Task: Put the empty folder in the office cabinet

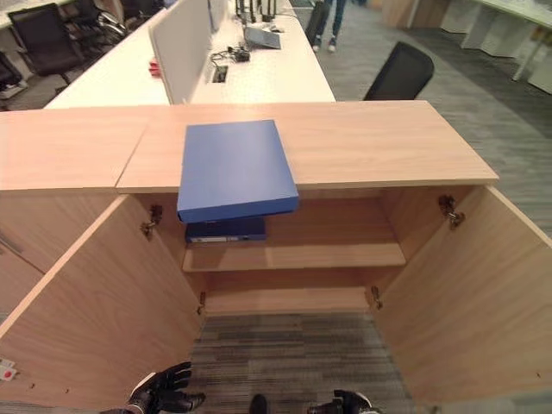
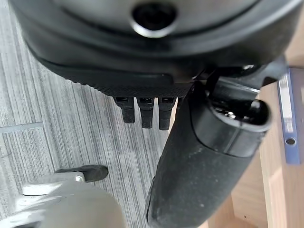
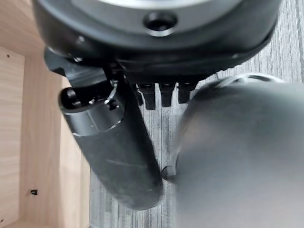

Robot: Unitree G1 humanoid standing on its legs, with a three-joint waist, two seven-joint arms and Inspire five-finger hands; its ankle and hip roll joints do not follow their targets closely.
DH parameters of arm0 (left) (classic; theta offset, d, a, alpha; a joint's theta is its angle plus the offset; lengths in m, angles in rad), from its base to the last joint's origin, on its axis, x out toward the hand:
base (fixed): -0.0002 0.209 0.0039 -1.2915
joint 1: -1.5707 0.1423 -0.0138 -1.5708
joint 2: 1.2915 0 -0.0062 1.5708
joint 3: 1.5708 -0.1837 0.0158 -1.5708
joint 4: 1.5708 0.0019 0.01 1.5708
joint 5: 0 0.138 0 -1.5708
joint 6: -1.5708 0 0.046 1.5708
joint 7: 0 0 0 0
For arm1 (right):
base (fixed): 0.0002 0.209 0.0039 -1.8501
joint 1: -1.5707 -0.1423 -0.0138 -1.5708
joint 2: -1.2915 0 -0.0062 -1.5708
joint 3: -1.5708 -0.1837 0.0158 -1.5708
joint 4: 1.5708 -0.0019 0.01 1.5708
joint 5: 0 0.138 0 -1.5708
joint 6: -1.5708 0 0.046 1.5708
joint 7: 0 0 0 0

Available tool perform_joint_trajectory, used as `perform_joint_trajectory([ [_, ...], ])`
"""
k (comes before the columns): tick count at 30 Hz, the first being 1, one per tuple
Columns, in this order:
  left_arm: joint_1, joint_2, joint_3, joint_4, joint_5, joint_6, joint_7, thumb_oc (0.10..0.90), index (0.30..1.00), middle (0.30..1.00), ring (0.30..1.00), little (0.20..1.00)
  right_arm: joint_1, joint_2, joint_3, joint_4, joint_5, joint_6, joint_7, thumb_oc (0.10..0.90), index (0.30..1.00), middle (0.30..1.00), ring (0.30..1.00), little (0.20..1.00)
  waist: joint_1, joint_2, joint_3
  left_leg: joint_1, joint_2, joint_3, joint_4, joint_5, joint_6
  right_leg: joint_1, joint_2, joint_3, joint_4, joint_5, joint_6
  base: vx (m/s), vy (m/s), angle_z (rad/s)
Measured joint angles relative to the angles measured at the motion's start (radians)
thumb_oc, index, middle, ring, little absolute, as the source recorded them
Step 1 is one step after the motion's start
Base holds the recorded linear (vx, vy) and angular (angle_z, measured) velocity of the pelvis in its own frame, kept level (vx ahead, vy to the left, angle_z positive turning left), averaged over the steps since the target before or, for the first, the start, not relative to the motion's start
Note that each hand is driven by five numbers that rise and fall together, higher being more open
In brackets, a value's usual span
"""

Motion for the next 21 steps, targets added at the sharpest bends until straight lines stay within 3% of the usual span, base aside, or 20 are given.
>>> perform_joint_trajectory([
  [2,-0.008,-0.006,-0.001,-0.004,0.000,-0.001,0.003,0.800,0.900,0.900,0.900,0.900,-0.003,0.005,0.000,-0.005,0.005,-0.006,-0.005,0.800,0.900,0.900,0.900,0.900,-0.014,-0.023,0.007,0.006,-0.015,-0.008,-0.006,0.000,-0.001,-0.013,0.017,-0.006,-0.028,0.034,-0.003,0.19,-0.195,0.38],
  [3,-0.020,-0.012,0.000,-0.008,0.001,-0.003,0.008,0.800,0.900,0.900,0.900,0.900,-0.001,0.014,-0.001,-0.010,0.009,-0.002,-0.006,0.800,0.900,0.900,0.900,0.900,-0.018,-0.021,0.011,-0.001,-0.013,-0.038,-0.005,-0.005,-0.009,-0.003,0.050,0.006,-0.062,0.052,-0.030,0.22,-0.211,0.73],
  [6,-0.018,-0.048,0.017,-0.027,-0.001,-0.016,0.012,0.800,0.900,0.900,0.900,0.900,0.001,0.019,-0.007,0.012,0.007,0.002,-0.006,0.800,0.900,0.900,0.900,0.900,-0.011,-0.023,0.005,0.011,0.019,-0.086,-0.018,-0.009,-0.037,0.043,0.089,-0.016,-0.115,0.080,-0.049,0.21,-0.194,0.67],
  [13,0.070,-0.048,0.015,-0.044,-0.007,0.001,0.011,0.800,0.900,0.900,0.900,0.900,0.029,0.004,0.001,0.010,0.004,0.003,-0.010,0.800,0.900,0.900,0.900,0.900,0.012,-0.026,-0.009,0.038,0.115,-0.117,-0.014,-0.031,-0.114,0.177,0.206,-0.081,-0.296,0.154,-0.132,0.13,-0.159,0.13],
  [17,0.053,-0.060,0.018,-0.045,-0.042,0.000,0.025,0.800,0.900,0.900,0.900,0.900,0.052,-0.006,0.010,0.005,0.004,0.004,-0.020,0.800,0.900,0.900,0.900,0.900,0.012,-0.018,-0.017,0.012,0.148,-0.126,0.061,-0.063,-0.163,0.203,0.246,-0.109,-0.290,0.127,-0.167,0.07,-0.167,0.12],
  [21,-0.002,-0.093,0.026,-0.044,-0.043,-0.004,0.035,0.800,0.900,0.900,0.900,0.900,0.058,-0.017,0.006,0.004,0.006,0.004,-0.022,0.800,0.900,0.900,0.900,0.900,0.014,-0.017,-0.017,-0.043,0.126,-0.137,0.149,-0.046,-0.194,0.210,0.238,-0.168,-0.293,0.113,-0.176,-0.04,-0.098,0.45],
])
